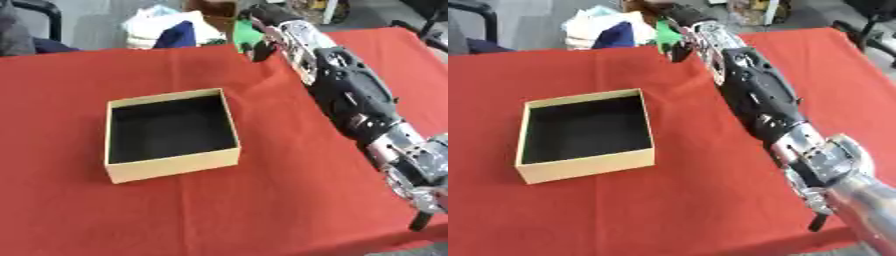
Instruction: Pick up objects on the table and place them in the box.
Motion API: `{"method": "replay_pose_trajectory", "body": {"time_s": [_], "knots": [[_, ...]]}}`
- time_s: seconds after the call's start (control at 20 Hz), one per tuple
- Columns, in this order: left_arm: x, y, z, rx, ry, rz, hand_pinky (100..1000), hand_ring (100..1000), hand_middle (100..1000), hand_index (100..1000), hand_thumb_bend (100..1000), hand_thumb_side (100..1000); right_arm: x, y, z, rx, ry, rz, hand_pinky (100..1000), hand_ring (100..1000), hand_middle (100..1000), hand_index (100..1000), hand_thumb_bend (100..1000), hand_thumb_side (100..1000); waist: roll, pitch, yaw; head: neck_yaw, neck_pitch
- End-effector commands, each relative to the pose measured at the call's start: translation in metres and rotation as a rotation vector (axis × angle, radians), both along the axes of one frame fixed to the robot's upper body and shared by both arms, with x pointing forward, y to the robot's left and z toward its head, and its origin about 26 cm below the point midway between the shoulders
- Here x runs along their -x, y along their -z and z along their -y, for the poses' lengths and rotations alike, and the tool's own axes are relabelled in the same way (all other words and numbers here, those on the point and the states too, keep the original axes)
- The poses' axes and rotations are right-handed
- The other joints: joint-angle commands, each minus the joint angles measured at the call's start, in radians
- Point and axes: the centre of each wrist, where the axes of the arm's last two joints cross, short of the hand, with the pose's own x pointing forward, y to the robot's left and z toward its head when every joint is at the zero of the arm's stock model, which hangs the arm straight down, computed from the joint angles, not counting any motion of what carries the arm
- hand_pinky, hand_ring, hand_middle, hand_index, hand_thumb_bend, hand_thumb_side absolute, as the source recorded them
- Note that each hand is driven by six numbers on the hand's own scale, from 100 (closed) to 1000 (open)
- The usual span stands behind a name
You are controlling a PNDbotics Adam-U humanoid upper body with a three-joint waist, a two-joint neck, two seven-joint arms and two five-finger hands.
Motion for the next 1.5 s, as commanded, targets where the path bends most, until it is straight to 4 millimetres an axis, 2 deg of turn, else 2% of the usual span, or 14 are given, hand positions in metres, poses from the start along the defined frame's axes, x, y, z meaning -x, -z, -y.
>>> {"method": "replay_pose_trajectory", "body": {"time_s": [0.05, 0.25, 0.45, 0.6, 1.1, 1.35, 1.4, 1.45, 1.5], "knots": [[0.002, -0.007, -0.006, -0.008, -0.034, 0.029, 612, 705, 610, 741, 100, 480, 0.015, -0.028, -0.02, 0.076, -0.123, 0.035, 795, 812, 512, 928, 100, 100, 0.003, -0.021, -0.001, 0.004, 0.01], [0.004, -0.01, -0.011, 0.001, -0.074, 0.043, 614, 704, 610, 741, 100, 474, 0.029, -0.026, -0.053, 0.148, -0.254, -0.043, 808, 814, 527, 930, 100, 100, 0.001, -0.025, 0.0, 0.004, 0.012], [0.005, -0.011, -0.013, 0.006, -0.097, 0.048, 614, 704, 609, 741, 100, 473, 0.036, -0.008, -0.085, 0.193, -0.347, -0.149, 806, 810, 531, 930, 100, 101, 0.001, -0.027, 0.002, 0.003, 0.01], [0.004, -0.011, -0.012, 0.007, -0.097, 0.048, 613, 704, 609, 740, 100, 474, 0.036, 0.011, -0.1, 0.206, -0.38, -0.208, 806, 796, 538, 933, 100, 107, 0.001, -0.026, 0.006, 0.003, 0.006], [0.004, -0.011, -0.011, 0.009, -0.095, 0.046, 612, 704, 609, 739, 100, 475, 0.031, 0.048, -0.12, 0.265, -0.425, -0.258, 813, 790, 570, 942, 100, 125, -0.002, -0.025, 0.013, 0.005, 0.002], [0.004, -0.011, -0.011, 0.01, -0.097, 0.046, 612, 704, 608, 739, 100, 475, 0.034, 0.05, -0.124, 0.32, -0.445, -0.228, 826, 796, 587, 947, 105, 134, -0.004, -0.024, 0.011, 0.007, 0.003], [0.004, -0.011, -0.011, 0.009, -0.098, 0.046, 612, 704, 608, 739, 100, 475, 0.034, 0.05, -0.125, 0.332, -0.451, -0.221, 834, 805, 652, 965, 194, 209, -0.004, -0.024, 0.011, 0.008, 0.002], [0.004, -0.011, -0.011, 0.009, -0.098, 0.046, 612, 704, 608, 739, 100, 474, 0.035, 0.05, -0.125, 0.344, -0.457, -0.215, 841, 815, 721, 989, 285, 361, -0.004, -0.024, 0.01, 0.008, 0.001], [0.003, -0.011, -0.011, 0.009, -0.099, 0.046, 612, 704, 607, 739, 100, 474, 0.036, 0.049, -0.126, 0.357, -0.463, -0.209, 850, 826, 769, 1000, 357, 473, -0.004, -0.024, 0.01, 0.009, 0.001]]}}
